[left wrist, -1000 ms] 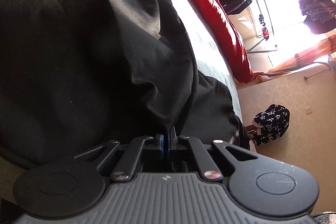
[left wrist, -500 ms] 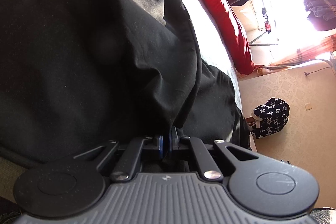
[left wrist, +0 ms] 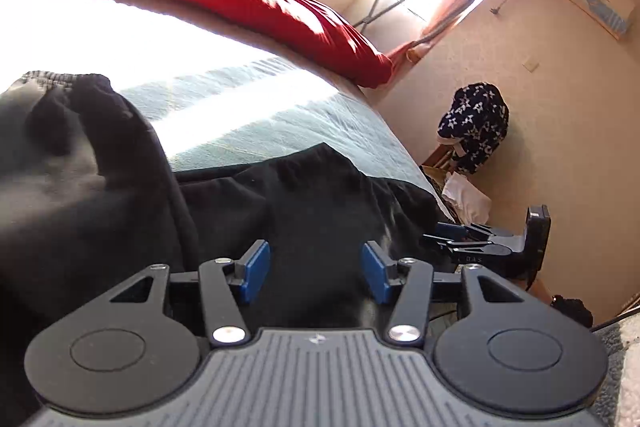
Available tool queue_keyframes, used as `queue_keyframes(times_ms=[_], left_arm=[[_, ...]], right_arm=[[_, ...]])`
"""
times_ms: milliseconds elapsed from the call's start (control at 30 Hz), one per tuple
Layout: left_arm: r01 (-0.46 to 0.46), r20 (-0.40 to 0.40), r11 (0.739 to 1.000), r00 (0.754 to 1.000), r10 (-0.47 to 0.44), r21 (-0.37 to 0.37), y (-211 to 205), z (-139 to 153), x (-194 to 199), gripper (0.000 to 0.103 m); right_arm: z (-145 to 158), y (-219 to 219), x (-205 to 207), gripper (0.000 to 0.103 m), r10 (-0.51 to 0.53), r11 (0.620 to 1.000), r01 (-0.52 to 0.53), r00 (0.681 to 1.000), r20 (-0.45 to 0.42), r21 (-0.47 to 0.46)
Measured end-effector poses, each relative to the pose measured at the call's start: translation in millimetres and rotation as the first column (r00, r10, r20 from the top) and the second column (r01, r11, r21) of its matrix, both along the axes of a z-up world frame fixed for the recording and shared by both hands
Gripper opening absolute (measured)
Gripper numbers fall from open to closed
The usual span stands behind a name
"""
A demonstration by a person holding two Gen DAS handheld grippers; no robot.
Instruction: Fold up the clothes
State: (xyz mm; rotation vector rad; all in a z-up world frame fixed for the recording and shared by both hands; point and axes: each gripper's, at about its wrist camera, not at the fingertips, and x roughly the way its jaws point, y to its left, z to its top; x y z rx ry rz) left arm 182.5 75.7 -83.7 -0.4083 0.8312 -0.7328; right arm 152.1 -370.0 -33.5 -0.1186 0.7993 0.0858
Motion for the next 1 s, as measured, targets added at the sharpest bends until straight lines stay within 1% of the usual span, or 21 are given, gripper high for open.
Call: queue_keyframes(times_ms=[100,167,200,267,367,433,533,633,700,733,800,867,933,1000], left_arm=[[0.09,0.002,0.992,0.996,-0.091,0.083,-47.4,-27.8,19.3,0.051],[0.076,0.016,0.981,0.997,-0.08,0.176,-54.6,-44.6,19.1,0.051],[0.067,0.023,0.973,0.997,-0.074,0.222,-58.2,-53.0,18.9,0.048],[0.037,0.038,0.973,0.998,-0.047,0.227,-59.0,-46.6,20.4,0.046],[-0.008,0.061,0.972,0.998,-0.007,0.234,-60.2,-37.0,22.6,0.047],[-0.038,0.077,0.971,0.997,0.02,0.237,-61.1,-30.6,24.0,0.047],[-0.083,0.1,0.967,0.993,0.06,0.242,-62.3,-20.9,26.2,0.052],[-0.001,0.111,0.976,0.994,-0.024,0.217,-99.0,-25.9,37.7,0.053],[-0.002,0.101,0.978,0.995,-0.019,0.206,-103.9,-25.3,42.8,0.054],[-0.004,0.096,0.98,0.995,-0.016,0.201,-106.4,-25.0,45.3,0.056],[-0.006,0.086,0.982,0.996,-0.011,0.191,-111.2,-24.5,50.4,0.053],[-0.008,0.076,0.983,0.997,-0.006,0.181,-116.0,-23.9,55.6,0.055],[-0.011,0.066,0.985,0.998,-0.001,0.171,-120.9,-23.3,60.7,0.055],[-0.013,0.055,0.987,0.998,0.004,0.16,-125.7,-22.7,65.8,0.056]], right_arm=[[-17.0,-18.5,6.3,0.076,-0.044,0.999,0.043,0.999,-0.012,-0.017],[-28.3,-31.6,-2.8,0.077,-0.073,0.997,0.073,0.997,-0.03,-0.006],[-33.0,-38.8,-10.4,0.081,-0.088,0.996,0.088,0.996,-0.033,0.009],[-35.6,-52.0,-28.9,0.082,-0.119,0.992,0.12,0.992,-0.029,0.047],[-33.3,-60.7,-47.9,0.082,-0.142,0.987,0.143,0.99,-0.021,0.075],[-24.9,-57.7,-47.1,0.082,-0.133,0.988,0.132,0.991,0.002,0.075],[-9.5,-53.4,-37.6,0.083,-0.091,0.992,0.085,0.994,0.06,0.092],[-3.1,-51.5,-15.4,0.084,-0.044,0.996,0.035,0.993,0.107,0.088],[-9.4,-55.3,-0.3,0.084,-0.046,0.997,0.04,0.994,0.103,0.062],[-16.2,-62.5,2.4,0.084,-0.063,0.996,0.058,0.994,0.084,0.062],[-30.5,-78.2,6.6,0.083,-0.1,0.993,0.097,0.994,0.042,0.064],[-35.1,-87.8,-4.7,0.083,-0.103,0.993,0.099,0.994,0.048,0.07],[-28.5,-88.2,-11.3,0.083,-0.114,0.992,0.111,0.992,0.044,0.067],[-16.4,-87.9,-10.1,0.083,-0.117,0.99,0.112,0.991,0.057,0.09]])
